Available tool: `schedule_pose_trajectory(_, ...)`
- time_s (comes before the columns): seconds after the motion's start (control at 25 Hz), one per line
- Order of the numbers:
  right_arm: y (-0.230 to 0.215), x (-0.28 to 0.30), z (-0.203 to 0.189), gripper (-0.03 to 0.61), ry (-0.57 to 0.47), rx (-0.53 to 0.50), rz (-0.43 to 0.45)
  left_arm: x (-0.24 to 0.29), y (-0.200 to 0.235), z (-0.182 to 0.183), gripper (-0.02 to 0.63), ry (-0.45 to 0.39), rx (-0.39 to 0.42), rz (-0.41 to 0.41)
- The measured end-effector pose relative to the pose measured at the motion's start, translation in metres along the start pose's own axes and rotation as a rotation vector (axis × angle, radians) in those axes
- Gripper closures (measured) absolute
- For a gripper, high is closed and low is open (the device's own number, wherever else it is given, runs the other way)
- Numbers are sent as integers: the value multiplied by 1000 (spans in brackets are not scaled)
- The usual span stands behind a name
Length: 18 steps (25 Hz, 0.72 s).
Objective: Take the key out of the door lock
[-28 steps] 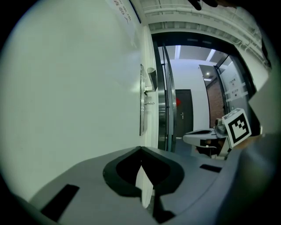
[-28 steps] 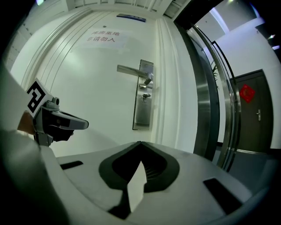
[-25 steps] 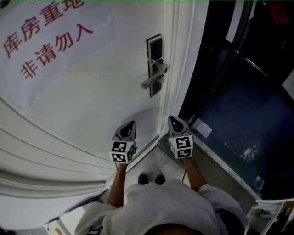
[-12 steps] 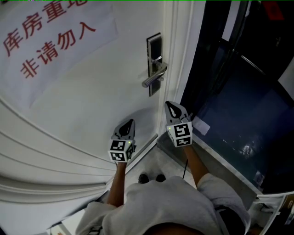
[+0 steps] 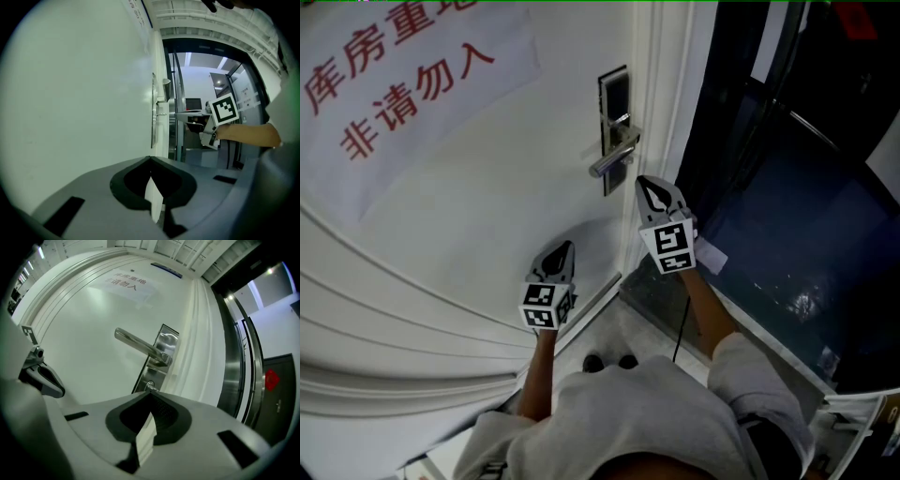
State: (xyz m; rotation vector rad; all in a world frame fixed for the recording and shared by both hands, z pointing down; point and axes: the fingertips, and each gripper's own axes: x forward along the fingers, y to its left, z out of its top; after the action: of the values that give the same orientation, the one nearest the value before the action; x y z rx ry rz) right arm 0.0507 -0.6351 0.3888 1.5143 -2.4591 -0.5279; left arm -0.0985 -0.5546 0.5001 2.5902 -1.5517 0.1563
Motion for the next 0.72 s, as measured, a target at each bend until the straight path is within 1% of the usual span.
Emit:
schedule_pose_trajectory(0.12, -7, 5, 6, 555, -2, -101, -15, 0, 1, -1, 595, 1, -5, 3)
schedule_pose_trajectory(0.28, -13, 11, 17, 555, 8, -279, -26, 0, 2, -1, 595, 3, -6, 5)
schedule_pose_trajectory(0.44, -6, 17, 18, 555, 25, -528, -3, 0, 1, -2, 595, 2, -9, 3)
schedule_pose_trajectory(0.6, 4, 21, 9, 554, 57, -795, 15, 1, 1, -4, 595, 8, -10, -2)
schedule_pose_trajectory(0.72, 7, 23, 2, 554, 79, -962, 14, 1, 1, -5, 595, 10, -11, -3)
